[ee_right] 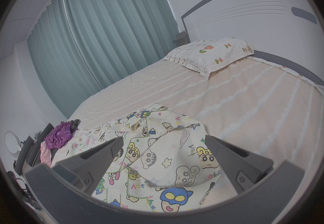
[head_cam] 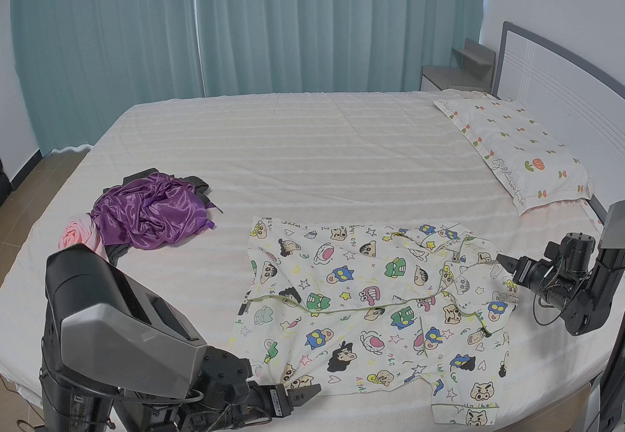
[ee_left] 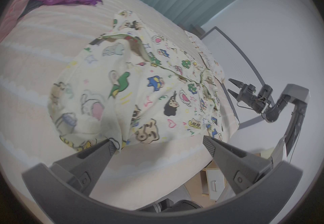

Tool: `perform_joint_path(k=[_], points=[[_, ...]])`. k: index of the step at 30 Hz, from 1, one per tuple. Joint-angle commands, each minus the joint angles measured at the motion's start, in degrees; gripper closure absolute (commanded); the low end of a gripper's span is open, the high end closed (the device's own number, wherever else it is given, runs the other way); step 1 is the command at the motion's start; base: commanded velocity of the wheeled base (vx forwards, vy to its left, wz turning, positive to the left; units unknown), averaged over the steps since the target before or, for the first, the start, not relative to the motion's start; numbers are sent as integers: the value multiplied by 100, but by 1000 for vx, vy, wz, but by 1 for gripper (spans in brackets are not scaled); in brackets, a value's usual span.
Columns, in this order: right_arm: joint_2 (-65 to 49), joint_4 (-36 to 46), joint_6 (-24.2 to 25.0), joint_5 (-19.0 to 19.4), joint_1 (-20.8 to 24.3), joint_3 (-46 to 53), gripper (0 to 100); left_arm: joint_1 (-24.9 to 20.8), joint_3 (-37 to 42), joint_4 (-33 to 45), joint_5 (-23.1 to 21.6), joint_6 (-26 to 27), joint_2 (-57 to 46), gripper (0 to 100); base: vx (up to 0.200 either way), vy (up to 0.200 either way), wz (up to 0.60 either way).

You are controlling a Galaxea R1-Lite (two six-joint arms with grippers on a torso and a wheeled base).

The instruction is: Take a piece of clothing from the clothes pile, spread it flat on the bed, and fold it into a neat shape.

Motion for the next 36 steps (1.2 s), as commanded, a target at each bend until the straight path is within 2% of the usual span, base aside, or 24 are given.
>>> perform_joint_path(k=[1,8,12,13,14,16,23,31,36], points=[[1,-2,3,1,16,2,0,-263,-205,-102,-14,103,154,0,0,0,0],[9,-2,3,1,16,2,0,-491,85,-102,21,437,216,0,0,0,0],[9,-2,3,1,16,2,0,-421,-47,-102,487,446,31,0,0,0,0],[9,-2,3,1,16,2,0,-421,-47,-102,487,446,31,0,0,0,0],[9,-2,3,1,16,2,0,-421,-91,-102,794,429,-74,0,0,0,0],[9,-10,3,1,16,2,0,-474,-29,-102,952,455,-206,0,0,0,0],[1,-10,3,-7,16,2,0,-509,226,-102,979,455,-566,0,0,0,0],[9,-10,-6,-95,33,2,0,-272,226,-93,1005,464,-522,0,0,0,0],[9,-2,-6,-104,33,-6,0,-96,103,-102,988,429,-883,0,0,0,0]])
